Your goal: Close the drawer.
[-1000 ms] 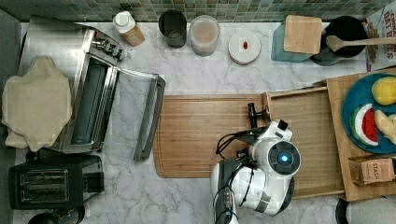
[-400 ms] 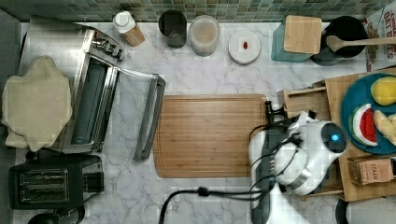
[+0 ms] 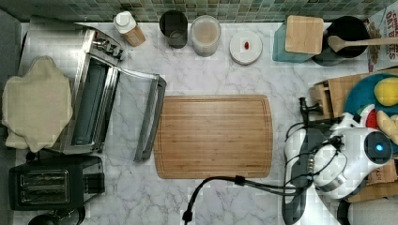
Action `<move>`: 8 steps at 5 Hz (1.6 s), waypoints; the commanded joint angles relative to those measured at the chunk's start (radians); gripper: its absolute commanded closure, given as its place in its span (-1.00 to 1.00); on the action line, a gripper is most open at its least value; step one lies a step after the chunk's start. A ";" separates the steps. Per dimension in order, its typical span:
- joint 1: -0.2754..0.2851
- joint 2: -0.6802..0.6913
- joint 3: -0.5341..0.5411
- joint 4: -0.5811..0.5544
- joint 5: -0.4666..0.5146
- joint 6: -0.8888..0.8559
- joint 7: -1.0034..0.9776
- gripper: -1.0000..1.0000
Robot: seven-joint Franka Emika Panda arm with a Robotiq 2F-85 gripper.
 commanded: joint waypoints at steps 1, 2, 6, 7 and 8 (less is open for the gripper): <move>0.022 -0.021 -0.144 0.044 -0.239 0.350 0.205 1.00; 0.011 -0.095 -0.129 0.021 -0.238 0.244 0.226 1.00; -0.002 -0.096 -0.116 0.021 -0.243 0.244 0.230 1.00; 0.001 -0.096 -0.119 0.021 -0.242 0.244 0.229 1.00; 0.002 -0.096 -0.120 0.021 -0.241 0.244 0.229 1.00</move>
